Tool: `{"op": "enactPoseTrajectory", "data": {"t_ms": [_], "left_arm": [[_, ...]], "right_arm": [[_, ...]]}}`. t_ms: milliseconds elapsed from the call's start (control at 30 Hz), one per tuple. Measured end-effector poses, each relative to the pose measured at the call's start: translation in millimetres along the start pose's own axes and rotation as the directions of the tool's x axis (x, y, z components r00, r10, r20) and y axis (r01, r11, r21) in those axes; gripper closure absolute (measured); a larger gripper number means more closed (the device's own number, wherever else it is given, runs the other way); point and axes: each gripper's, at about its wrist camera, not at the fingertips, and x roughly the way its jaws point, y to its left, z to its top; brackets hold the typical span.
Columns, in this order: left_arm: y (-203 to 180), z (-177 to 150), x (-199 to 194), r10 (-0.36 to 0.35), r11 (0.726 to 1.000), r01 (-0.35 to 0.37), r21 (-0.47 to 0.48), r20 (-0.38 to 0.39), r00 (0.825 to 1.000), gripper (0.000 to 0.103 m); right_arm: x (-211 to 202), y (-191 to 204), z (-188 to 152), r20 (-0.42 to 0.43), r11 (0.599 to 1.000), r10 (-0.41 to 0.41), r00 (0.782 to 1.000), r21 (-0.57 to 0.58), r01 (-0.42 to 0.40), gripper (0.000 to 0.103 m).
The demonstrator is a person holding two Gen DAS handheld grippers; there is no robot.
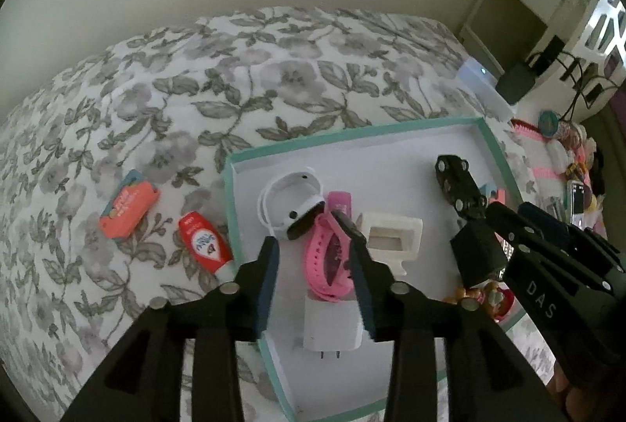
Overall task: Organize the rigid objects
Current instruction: 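Lower both items into the tray and open both grippers, then withdraw both tools toward the orange case and red bottle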
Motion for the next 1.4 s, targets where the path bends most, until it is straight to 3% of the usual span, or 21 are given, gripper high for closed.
{"op": "enactPoseTrajectory", "data": {"t_ms": [133, 267, 600, 667, 700, 1167, 1400], "left_arm": [[7, 2, -11, 0.016, 1.000, -0.015, -0.019, 0.030, 0.999, 0.057], [17, 3, -19, 0.047, 0.998, -0.045, -0.043, 0.050, 0.998, 0.043], [35, 3, -17, 0.139, 0.988, -0.135, -0.077, 0.045, 0.989, 0.039], [39, 3, -16, 0.157, 0.984, -0.153, -0.086, 0.041, 0.987, 0.024], [41, 3, -16, 0.163, 0.983, -0.159, -0.093, 0.042, 0.986, 0.022], [58, 2, -16, 0.199, 0.973, -0.193, -0.126, 0.041, 0.979, 0.018], [72, 2, -18, 0.196, 0.968, -0.187, -0.167, 0.040, 0.980, 0.018]], "right_arm": [[-6, 2, 2, 0.017, 1.000, -0.003, 1.000, -0.008, 0.003, 0.061], [-9, 5, 2, 0.023, 1.000, -0.002, 1.000, -0.015, 0.002, 0.055], [-7, 14, -1, 0.026, 0.999, -0.017, 1.000, -0.051, 0.019, 0.035], [-6, 16, -1, 0.026, 0.998, -0.019, 0.999, -0.059, 0.020, 0.032], [-6, 17, -1, 0.025, 0.998, -0.019, 1.000, -0.062, 0.020, 0.030], [0, 21, -4, 0.007, 0.998, -0.006, 1.000, -0.063, 0.006, 0.006], [-1, 28, -5, 0.020, 0.996, -0.007, 1.000, -0.090, 0.009, 0.000]]}}
